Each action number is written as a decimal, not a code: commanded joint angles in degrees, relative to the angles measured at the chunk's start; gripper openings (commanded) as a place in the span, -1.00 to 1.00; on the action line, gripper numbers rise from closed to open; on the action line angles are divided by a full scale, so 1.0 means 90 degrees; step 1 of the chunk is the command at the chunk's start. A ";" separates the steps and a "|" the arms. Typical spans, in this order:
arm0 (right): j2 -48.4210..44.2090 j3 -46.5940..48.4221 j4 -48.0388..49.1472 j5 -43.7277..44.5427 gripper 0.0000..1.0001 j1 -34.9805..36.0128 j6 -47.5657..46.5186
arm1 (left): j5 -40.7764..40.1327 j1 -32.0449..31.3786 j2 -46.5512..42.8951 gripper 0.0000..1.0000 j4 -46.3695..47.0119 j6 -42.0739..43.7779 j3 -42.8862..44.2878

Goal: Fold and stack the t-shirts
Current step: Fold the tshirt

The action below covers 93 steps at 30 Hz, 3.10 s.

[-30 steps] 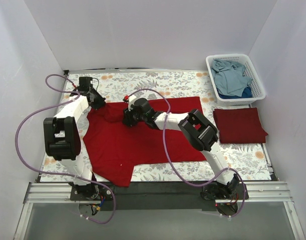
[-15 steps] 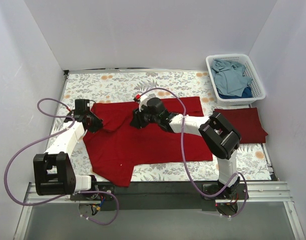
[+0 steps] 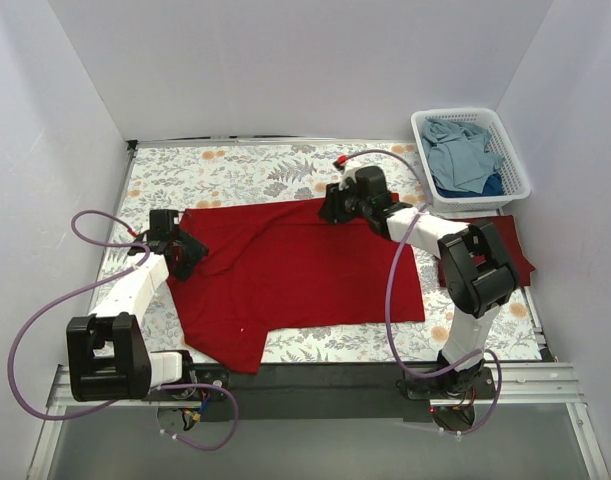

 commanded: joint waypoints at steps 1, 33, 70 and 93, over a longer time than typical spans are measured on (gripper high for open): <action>-0.0266 0.0050 -0.0722 0.0387 -0.07 -0.0553 -0.0393 | -0.0467 0.0224 0.0040 0.11 0.0459 0.0155 0.0611; 0.1374 0.0812 -0.2676 0.0583 -0.08 -0.2683 0.0017 | -0.1843 0.0527 0.4709 -1.00 0.1504 0.1951 0.4117; -0.0831 -0.0025 -0.2901 0.0222 -0.07 -0.1795 -0.0394 | -0.1268 -0.0476 0.1840 -0.02 0.0782 0.1961 0.2528; -0.1692 -0.2577 -0.0108 -0.0725 0.25 -0.0007 0.0495 | -0.4139 -0.3428 0.2980 -0.08 0.1016 0.3632 0.1891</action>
